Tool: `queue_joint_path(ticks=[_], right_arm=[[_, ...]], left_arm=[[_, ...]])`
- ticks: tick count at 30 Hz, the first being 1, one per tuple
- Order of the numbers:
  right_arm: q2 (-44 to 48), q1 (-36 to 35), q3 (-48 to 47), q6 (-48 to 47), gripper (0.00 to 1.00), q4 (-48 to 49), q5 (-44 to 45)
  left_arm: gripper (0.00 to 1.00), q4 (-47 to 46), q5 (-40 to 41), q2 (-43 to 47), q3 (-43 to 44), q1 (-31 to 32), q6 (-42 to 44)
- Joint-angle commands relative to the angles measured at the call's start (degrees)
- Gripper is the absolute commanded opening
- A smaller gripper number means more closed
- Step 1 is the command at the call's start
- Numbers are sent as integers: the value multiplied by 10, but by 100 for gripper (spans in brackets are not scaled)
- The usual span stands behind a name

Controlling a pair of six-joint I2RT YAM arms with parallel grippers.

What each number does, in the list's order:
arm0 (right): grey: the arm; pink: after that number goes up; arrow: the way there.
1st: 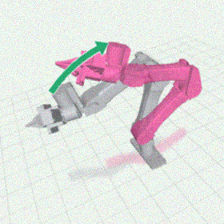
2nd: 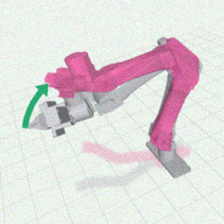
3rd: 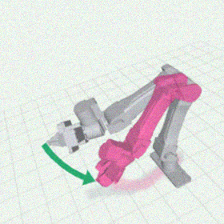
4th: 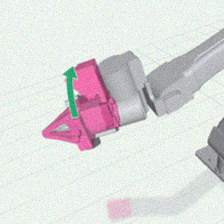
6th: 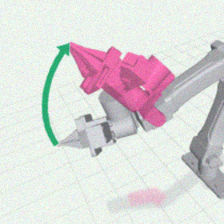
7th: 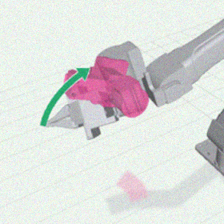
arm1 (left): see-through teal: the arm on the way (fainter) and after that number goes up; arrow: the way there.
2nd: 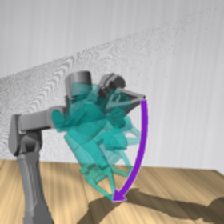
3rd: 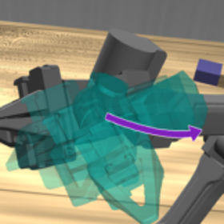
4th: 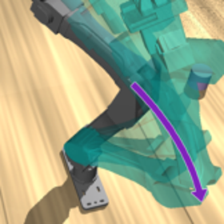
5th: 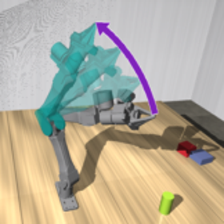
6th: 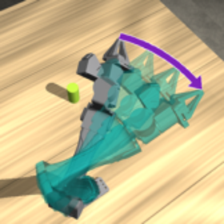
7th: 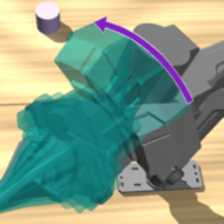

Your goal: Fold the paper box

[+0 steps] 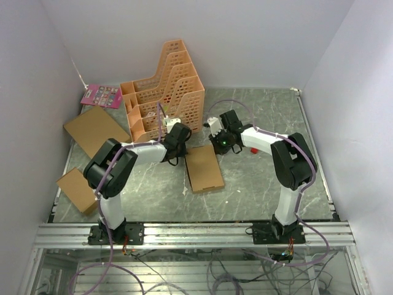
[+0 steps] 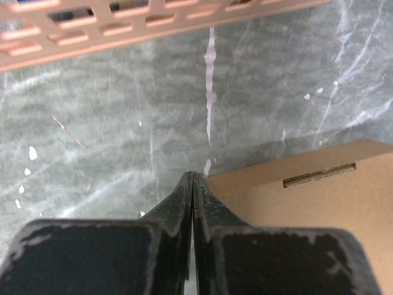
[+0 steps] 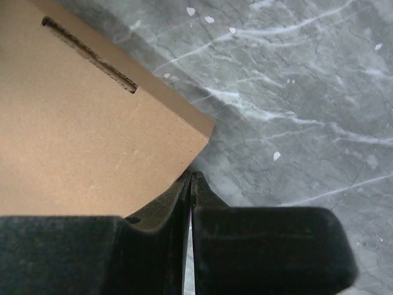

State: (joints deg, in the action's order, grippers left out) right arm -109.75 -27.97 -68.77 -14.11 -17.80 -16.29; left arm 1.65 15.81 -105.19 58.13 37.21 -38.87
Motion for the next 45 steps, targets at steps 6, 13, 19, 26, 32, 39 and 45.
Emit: queue_joint_path(ticks=[6, 13, 19, 26, 32, 39, 45], right_arm=[[91, 53, 43, -11, 13, 34, -83], [135, 81, 63, -71, 17, -14, -156], [120, 76, 81, -88, 15, -33, -120], [68, 34, 72, -66, 10, -29, -69], [68, 6, 74, -64, 6, -29, -117], [87, 23, 70, -68, 10, -34, -111], [158, 100, 82, -78, 31, -24, -115]], left_arm=[[31, 2, -35, 123, -55, -5, -2], [25, 0, -66, 221, -154, -2, -11], [10, -31, -66, 239, -211, 36, -72], [7, -34, -41, 146, -155, 97, -122], [7, -41, -54, 70, -81, 115, -119], [7, 10, -20, 72, -54, 121, -106], [27, 55, 22, 153, -111, 119, -87]])
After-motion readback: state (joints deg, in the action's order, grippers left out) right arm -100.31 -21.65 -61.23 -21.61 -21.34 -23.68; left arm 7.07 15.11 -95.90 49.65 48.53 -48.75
